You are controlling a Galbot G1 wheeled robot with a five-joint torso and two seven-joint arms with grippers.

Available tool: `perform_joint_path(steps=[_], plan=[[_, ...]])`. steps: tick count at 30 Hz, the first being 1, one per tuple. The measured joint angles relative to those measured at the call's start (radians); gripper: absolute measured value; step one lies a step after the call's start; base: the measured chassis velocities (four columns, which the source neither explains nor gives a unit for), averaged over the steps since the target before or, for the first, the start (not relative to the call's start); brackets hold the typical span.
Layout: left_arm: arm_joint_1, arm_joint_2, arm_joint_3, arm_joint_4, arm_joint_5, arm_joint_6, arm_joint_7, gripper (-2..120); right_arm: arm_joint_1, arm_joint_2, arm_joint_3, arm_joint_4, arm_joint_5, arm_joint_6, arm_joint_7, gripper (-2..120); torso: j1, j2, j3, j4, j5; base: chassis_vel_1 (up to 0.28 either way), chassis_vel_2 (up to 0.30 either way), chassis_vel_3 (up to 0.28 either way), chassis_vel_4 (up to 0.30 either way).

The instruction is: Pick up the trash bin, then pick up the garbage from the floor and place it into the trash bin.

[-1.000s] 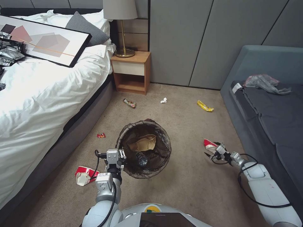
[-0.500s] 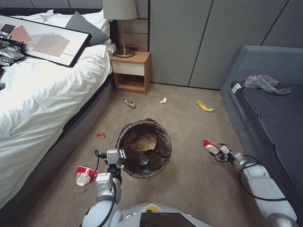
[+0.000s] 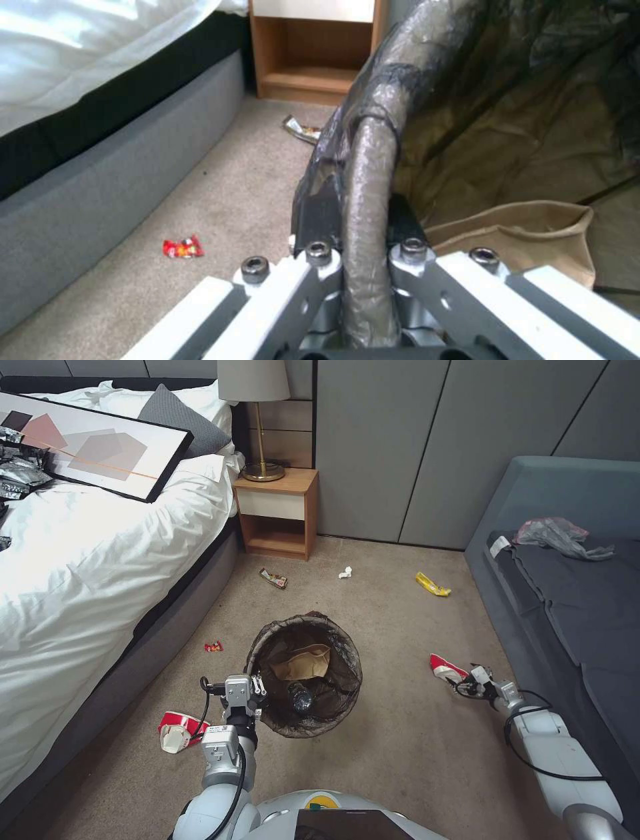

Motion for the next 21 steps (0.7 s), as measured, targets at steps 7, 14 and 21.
perform_joint_path(steps=[7, 14, 21], plan=[[0.0, 0.0, 0.0, 0.0, 0.0, 0.0, 0.0, 0, 0.042, 0.021, -0.013, -0.057, 0.024, -0.007, 0.023, 100, 0.0, 0.0, 0.0, 0.0, -0.0001, 0.0, 0.0, 0.0, 0.0], [0.0, 0.0, 0.0, 0.0, 0.0, 0.0, 0.0, 0, 0.09, 0.047, -0.025, -0.109, 0.028, -0.028, 0.048, 88, 0.0, 0.0, 0.0, 0.0001, -0.0001, 0.0, 0.0, 0.0, 0.0], [0.0, 0.0, 0.0, 0.0, 0.0, 0.0, 0.0, 0, 0.129, 0.078, -0.026, -0.177, 0.01, -0.048, 0.087, 59, 0.0, 0.0, 0.0, 0.0002, -0.0001, 0.0, 0.0, 0.0, 0.0]])
